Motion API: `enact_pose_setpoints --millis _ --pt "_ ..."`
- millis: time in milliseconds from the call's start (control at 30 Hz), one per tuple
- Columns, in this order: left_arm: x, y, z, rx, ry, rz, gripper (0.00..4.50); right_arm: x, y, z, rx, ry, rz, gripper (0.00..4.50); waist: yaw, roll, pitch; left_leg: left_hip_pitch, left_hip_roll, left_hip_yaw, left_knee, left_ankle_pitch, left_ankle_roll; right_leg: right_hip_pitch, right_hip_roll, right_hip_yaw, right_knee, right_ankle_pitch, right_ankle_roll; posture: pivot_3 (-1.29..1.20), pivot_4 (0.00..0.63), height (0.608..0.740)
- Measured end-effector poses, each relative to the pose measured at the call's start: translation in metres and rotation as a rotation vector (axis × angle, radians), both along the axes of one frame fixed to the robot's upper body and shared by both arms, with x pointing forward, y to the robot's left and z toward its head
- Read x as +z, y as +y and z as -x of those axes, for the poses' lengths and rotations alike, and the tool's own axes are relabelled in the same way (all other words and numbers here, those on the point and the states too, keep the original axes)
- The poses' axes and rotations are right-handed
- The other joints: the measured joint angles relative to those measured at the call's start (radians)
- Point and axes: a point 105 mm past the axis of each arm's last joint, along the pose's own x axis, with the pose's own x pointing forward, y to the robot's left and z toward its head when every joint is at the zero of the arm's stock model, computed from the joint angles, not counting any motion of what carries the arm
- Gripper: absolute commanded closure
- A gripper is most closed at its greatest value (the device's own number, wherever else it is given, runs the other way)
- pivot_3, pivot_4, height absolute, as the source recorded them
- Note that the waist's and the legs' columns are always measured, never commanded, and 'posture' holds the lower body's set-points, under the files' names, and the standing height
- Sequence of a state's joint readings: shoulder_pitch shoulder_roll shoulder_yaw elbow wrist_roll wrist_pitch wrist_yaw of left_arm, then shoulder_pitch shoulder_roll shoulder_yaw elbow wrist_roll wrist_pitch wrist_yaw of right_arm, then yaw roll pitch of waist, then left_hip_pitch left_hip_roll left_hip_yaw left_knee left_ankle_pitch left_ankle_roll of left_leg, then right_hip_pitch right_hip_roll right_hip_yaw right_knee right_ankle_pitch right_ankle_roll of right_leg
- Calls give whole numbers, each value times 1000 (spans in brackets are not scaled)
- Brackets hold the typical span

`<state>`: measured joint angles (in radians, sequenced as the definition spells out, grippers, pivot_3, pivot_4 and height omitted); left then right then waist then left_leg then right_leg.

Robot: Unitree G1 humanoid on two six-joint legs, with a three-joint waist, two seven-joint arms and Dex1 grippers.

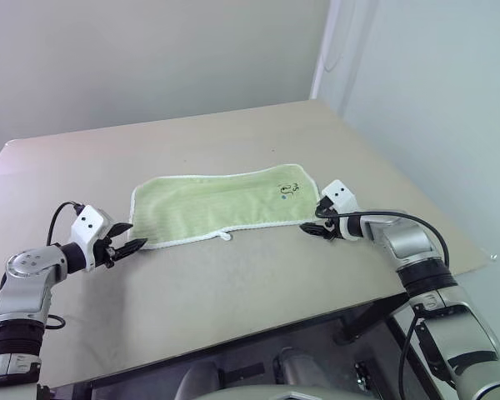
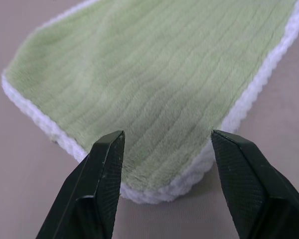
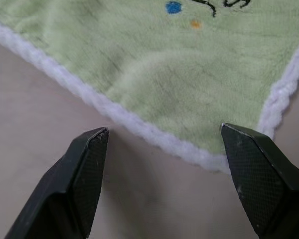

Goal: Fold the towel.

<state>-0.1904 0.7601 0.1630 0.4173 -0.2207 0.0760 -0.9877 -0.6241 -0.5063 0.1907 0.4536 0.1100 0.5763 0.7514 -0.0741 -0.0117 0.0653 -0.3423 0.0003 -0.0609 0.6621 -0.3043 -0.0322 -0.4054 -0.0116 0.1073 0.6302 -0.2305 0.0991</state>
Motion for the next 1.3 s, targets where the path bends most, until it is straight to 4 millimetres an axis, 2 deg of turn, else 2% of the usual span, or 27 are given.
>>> enact_pose_setpoints --millis 267,367,400,467,633,967,1133,1300 --pt "-16 -7 -6 -15 69 -21 1602 -1 0 -11 5 -37 43 740 1 0 0 0 0 0 0 0 0 0 0 0 0 0 0 0 0 740" --pt "-17 -9 -10 -28 79 -27 1572 -3 3 -11 31 -45 58 1657 1 0 0 1 0 0 0 0 0 1 0 0 0 0 0 0 0 740" --pt "-18 -10 -11 -32 83 -28 1999 -3 5 -11 38 -46 61 2042 1 0 0 2 0 0 0 0 0 3 0 0 0 0 0 0 0 740" --pt "-19 -12 -11 -44 88 -25 2480 -4 7 -10 46 -47 67 2647 1 0 -1 3 0 0 1 0 0 3 0 0 0 0 0 0 0 740" --pt "-20 -19 -11 -84 96 -7 4383 -5 7 -12 32 -60 83 4463 3 0 -1 3 0 -1 1 0 0 4 0 0 0 0 0 0 0 740" --pt "-14 -24 -11 -123 125 38 4455 2 -8 -19 -61 -94 75 4490 1 0 0 0 0 -1 -1 0 0 0 0 0 0 0 0 0 0 740" --pt "-13 -22 -10 -122 143 57 4455 14 -12 -21 -66 -125 76 4490 1 0 0 0 0 -1 -1 0 0 -1 0 0 0 0 0 0 0 740" --pt "3 -16 -15 -90 125 89 4455 24 -7 -21 -53 -147 52 4490 0 0 0 0 0 -1 -1 0 0 -1 0 0 0 0 0 0 0 740"
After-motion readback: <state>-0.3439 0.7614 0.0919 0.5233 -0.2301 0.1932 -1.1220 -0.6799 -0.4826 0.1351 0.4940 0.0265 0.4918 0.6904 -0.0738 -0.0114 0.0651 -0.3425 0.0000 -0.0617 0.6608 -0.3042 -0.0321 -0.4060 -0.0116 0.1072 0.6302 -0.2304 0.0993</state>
